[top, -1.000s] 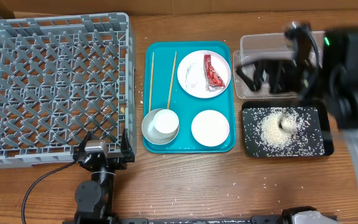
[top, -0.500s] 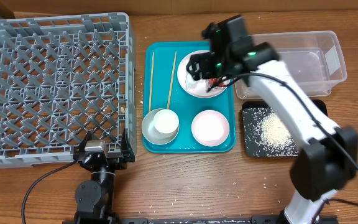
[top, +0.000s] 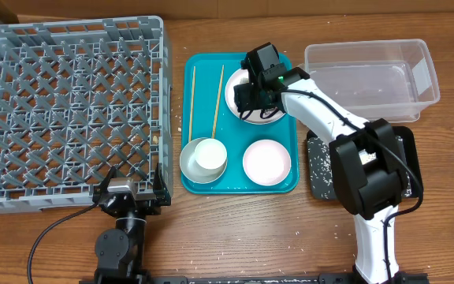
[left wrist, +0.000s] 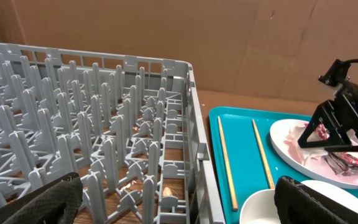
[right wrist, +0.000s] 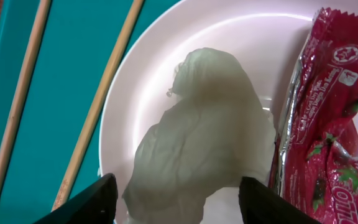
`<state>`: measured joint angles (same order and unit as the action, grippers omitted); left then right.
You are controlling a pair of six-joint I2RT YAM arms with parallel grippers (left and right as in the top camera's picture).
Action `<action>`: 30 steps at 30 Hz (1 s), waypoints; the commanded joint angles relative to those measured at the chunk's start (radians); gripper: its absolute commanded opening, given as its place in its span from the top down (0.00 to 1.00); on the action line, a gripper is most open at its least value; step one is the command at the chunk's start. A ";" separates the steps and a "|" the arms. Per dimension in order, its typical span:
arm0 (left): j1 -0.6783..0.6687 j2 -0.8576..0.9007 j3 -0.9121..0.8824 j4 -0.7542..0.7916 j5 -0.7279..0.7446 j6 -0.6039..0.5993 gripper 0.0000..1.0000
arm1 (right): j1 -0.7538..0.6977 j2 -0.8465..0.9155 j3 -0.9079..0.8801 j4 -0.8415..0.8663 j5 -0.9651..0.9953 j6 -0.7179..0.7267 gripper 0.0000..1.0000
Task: Sort waste into correct bins and load items into the dishwasher
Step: 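Grasp the tissue on the white plate with the right gripper, lift to bin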
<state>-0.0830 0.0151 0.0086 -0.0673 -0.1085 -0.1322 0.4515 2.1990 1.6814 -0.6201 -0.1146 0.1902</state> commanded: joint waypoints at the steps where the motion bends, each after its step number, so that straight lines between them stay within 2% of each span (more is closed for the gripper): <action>1: 0.006 -0.010 -0.004 0.000 0.005 -0.014 0.00 | -0.002 0.009 0.007 0.006 0.017 0.031 0.46; 2: 0.006 -0.010 -0.004 0.000 0.005 -0.014 0.00 | -0.002 0.018 0.007 0.006 0.017 0.031 0.54; 5: 0.006 -0.011 -0.004 0.000 0.005 -0.014 0.00 | -0.004 0.027 0.007 0.006 0.016 0.032 0.85; 9: 0.006 -0.011 -0.004 0.000 0.005 -0.014 0.00 | -0.004 -0.026 0.027 -0.010 -0.047 0.054 0.96; 12: 0.006 -0.011 -0.004 0.000 0.005 -0.014 0.00 | -0.004 -0.121 0.054 -0.035 -0.103 0.053 0.96; 19: 0.006 -0.011 -0.004 0.000 0.005 -0.014 0.00 | -0.050 -0.382 0.068 -0.146 -0.076 0.054 0.96; 25: 0.006 -0.011 -0.004 0.000 0.005 -0.014 0.00 | -0.164 -0.406 0.059 -0.281 0.089 0.054 0.96; 30: 0.006 -0.011 -0.004 0.000 0.005 -0.014 0.00 | -0.281 -0.387 0.011 -0.270 0.061 0.053 0.96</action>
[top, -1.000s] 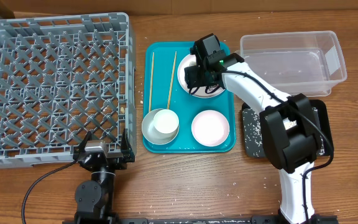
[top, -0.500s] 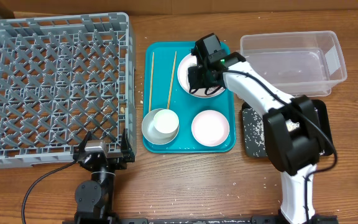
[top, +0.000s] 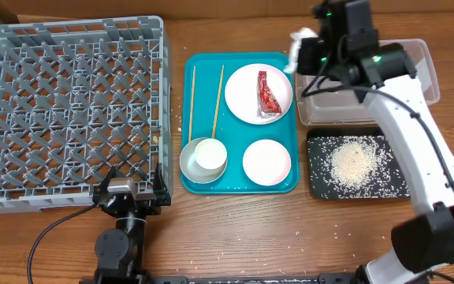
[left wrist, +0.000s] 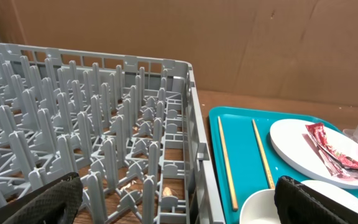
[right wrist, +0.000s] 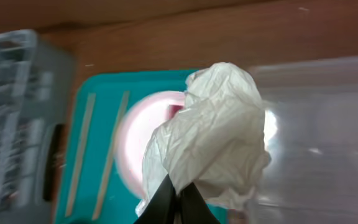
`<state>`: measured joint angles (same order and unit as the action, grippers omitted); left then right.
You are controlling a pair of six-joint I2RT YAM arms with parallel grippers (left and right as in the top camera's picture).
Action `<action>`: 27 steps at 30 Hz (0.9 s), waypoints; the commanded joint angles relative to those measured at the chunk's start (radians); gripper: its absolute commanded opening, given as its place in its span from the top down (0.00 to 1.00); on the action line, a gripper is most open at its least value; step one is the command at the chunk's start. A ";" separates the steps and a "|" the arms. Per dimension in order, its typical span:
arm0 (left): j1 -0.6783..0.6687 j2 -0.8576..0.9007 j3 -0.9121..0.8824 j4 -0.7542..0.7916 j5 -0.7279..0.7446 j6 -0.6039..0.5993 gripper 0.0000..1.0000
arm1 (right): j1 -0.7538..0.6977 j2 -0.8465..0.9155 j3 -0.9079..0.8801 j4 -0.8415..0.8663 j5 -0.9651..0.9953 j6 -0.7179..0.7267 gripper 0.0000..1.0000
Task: Sort waste into correct bins and load items into the dishwasher
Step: 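Grasp the tissue on the white plate with the right gripper, lift to bin, then grasp the red snack wrapper with the right gripper, drop into clear bin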
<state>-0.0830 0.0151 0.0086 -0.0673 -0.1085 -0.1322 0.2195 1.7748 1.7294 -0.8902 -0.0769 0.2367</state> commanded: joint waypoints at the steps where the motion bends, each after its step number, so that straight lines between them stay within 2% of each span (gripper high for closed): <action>1: 0.006 -0.011 -0.004 0.000 0.005 -0.014 0.00 | -0.061 0.043 -0.043 -0.001 0.024 0.007 0.93; 2: 0.006 -0.010 -0.004 0.000 0.005 -0.014 0.00 | -0.071 0.047 -0.048 -0.002 0.024 0.007 0.83; 3: 0.006 -0.011 -0.004 0.000 0.005 -0.014 0.00 | -0.079 0.051 -0.050 -0.002 0.024 0.007 0.45; 4: 0.006 -0.011 -0.004 0.000 0.005 -0.014 0.00 | -0.085 0.053 -0.050 0.002 0.038 0.006 0.20; 5: 0.006 -0.011 -0.004 0.000 0.005 -0.014 0.00 | -0.089 0.053 -0.050 0.011 0.058 0.006 0.18; 8: 0.006 -0.011 -0.004 0.000 0.005 -0.014 0.00 | -0.090 0.042 -0.020 0.011 -0.024 -0.031 0.18; 11: 0.006 -0.011 -0.004 0.000 0.005 -0.014 0.00 | -0.059 0.032 -0.014 0.012 -0.240 -0.087 0.30; 14: 0.006 -0.011 -0.004 0.000 0.005 -0.014 0.00 | 0.000 0.041 -0.016 0.015 -0.272 -0.087 0.34; 17: 0.006 -0.010 -0.004 0.000 0.005 -0.014 0.00 | 0.098 0.072 -0.029 0.040 -0.163 -0.088 0.43; 23: 0.006 -0.011 -0.004 0.000 0.005 -0.014 0.00 | 0.252 0.208 -0.042 0.094 0.277 -0.088 0.42; 27: 0.006 -0.011 -0.004 0.000 0.005 -0.014 0.00 | 0.264 0.320 -0.042 0.127 0.329 -0.085 0.42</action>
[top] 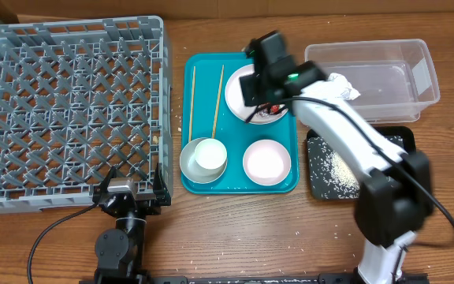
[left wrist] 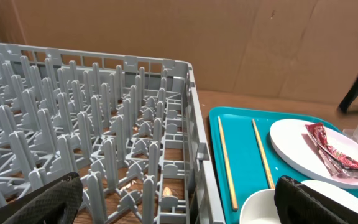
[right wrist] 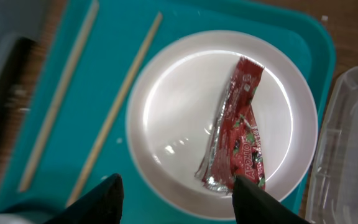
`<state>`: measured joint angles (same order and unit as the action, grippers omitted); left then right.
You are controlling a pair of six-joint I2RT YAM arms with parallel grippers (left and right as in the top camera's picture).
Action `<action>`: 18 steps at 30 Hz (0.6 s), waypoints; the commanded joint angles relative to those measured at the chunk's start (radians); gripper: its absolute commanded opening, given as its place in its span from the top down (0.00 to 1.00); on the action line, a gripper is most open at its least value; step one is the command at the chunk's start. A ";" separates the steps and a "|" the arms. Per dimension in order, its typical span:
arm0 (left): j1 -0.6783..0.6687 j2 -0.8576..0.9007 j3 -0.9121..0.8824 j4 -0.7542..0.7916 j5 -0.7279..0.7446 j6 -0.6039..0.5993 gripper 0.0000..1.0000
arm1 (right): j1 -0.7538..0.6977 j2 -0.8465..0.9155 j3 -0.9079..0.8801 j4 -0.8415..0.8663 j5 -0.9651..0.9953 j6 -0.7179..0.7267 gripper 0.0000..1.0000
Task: Sort waste into correct bins and load items into the dishwasher
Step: 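Grasp the red snack wrapper with the right gripper, drop into clear bin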
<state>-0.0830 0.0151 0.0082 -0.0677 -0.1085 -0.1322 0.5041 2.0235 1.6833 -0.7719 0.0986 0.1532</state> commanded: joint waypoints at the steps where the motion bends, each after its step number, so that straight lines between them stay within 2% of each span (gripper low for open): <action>1: 0.006 -0.011 -0.003 0.001 0.005 -0.014 0.00 | -0.024 0.100 0.004 0.013 0.154 0.002 0.42; 5: 0.006 -0.010 -0.003 0.001 0.005 -0.014 0.00 | -0.040 0.180 0.004 0.031 0.143 0.003 0.43; 6: 0.006 -0.011 -0.003 0.001 0.005 -0.014 0.00 | -0.040 0.188 0.004 0.030 0.143 0.003 0.47; 7: 0.006 -0.011 -0.003 0.001 0.005 -0.014 0.00 | -0.040 0.193 0.004 0.025 0.143 0.003 0.56; 8: 0.006 -0.011 -0.003 0.001 0.005 -0.014 0.00 | -0.040 0.193 0.005 0.018 0.144 0.003 0.72; 9: 0.006 -0.011 -0.003 0.001 0.005 -0.014 0.00 | -0.037 0.191 0.005 0.012 0.144 0.003 0.83; 11: 0.006 -0.010 -0.003 0.001 0.005 -0.014 0.00 | -0.032 0.170 0.016 -0.009 0.144 0.003 0.95; 18: 0.006 -0.011 -0.003 0.001 0.005 -0.014 0.01 | -0.053 0.000 0.081 -0.084 0.130 0.069 0.96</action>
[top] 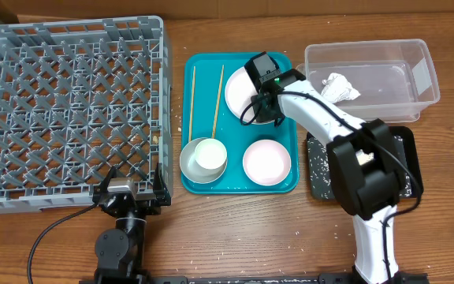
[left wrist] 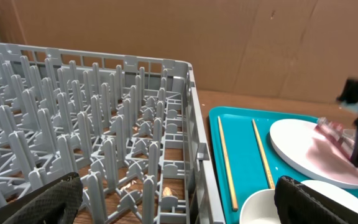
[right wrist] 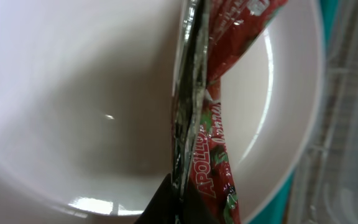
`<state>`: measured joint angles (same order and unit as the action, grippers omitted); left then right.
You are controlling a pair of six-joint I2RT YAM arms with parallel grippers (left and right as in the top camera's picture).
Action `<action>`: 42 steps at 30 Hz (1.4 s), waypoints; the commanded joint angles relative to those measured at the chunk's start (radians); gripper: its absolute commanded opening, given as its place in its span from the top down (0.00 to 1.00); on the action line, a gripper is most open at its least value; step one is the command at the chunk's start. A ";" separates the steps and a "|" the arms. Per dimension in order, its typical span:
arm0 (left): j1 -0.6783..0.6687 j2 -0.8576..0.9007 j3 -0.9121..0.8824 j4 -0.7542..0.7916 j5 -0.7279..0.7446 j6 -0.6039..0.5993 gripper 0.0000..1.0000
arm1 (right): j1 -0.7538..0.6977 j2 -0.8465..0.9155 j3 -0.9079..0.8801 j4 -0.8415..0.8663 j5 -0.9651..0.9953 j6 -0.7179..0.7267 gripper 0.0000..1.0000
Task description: Sort waste into correct bins and load items into the dishwasher
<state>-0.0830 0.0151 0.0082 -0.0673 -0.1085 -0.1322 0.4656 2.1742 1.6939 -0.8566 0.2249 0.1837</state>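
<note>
My right gripper is down on the white plate at the back of the teal tray. It is shut on the red snack wrapper, pinching its silver edge just above the plate. A crumpled white napkin lies in the clear plastic bin. Two chopsticks lie on the tray's left side. The grey dish rack stands at the left. My left gripper is open at the rack's front right corner, holding nothing.
On the tray's front half sit a bowl with a white cup in it and a small white dish. A black tray with spilled rice lies in front of the clear bin, mostly under my right arm.
My right gripper was open above the plate with the wrapper lying flat on it. Now it is low on the plate and shut on the wrapper. The left arm has not moved.
First my right gripper stood open round the napkin on the plate beside the wrapper. Then it held the napkin at the clear bin. Later the napkin lay in the bin and the gripper hung open over the plate. Now it grips the wrapper.
</note>
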 commanded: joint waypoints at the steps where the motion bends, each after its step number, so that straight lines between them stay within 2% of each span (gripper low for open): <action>1: 0.006 -0.011 -0.003 0.000 0.005 -0.014 0.00 | -0.029 -0.188 0.071 -0.003 -0.006 0.039 0.96; 6: 0.006 -0.011 -0.003 0.000 0.005 -0.014 0.00 | -0.135 -0.270 0.071 -0.039 -0.009 0.050 0.96; 12: 0.006 -0.011 -0.003 0.000 0.005 -0.014 0.00 | -0.278 -0.229 0.027 -0.095 -0.114 0.039 0.94; 14: 0.006 -0.011 -0.003 0.000 0.005 -0.014 0.00 | -0.296 -0.220 0.025 -0.124 -0.169 -0.006 0.66; 15: 0.006 -0.011 -0.003 0.000 0.005 -0.014 0.00 | -0.299 -0.224 0.027 -0.144 -0.185 -0.009 0.60; 22: 0.006 -0.010 -0.003 0.000 0.005 -0.014 0.00 | -0.245 -0.381 0.053 -0.269 -0.405 -0.008 0.53; 26: 0.006 -0.011 -0.003 0.000 0.005 -0.014 0.00 | -0.144 -0.460 0.053 -0.324 -0.365 0.047 0.38; 29: 0.006 -0.011 -0.003 0.000 0.005 -0.014 0.01 | -0.066 -0.467 0.049 -0.386 -0.358 0.114 0.45; 33: 0.006 -0.010 -0.003 0.000 0.005 -0.014 0.00 | 0.041 -0.461 -0.037 -0.382 -0.356 0.174 0.45; 36: 0.006 -0.011 -0.003 0.000 0.005 -0.014 0.00 | 0.120 -0.461 -0.146 -0.326 -0.319 0.251 0.47; 39: 0.006 -0.011 -0.003 0.000 0.005 -0.014 0.00 | 0.177 -0.461 -0.260 -0.251 -0.236 0.353 0.56; 42: 0.006 -0.011 -0.003 0.000 0.005 -0.014 0.00 | 0.221 -0.461 -0.364 -0.126 -0.241 0.313 0.57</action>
<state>-0.0830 0.0151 0.0086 -0.0677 -0.1081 -0.1322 0.6613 1.7130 1.3876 -1.0306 -0.0620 0.4622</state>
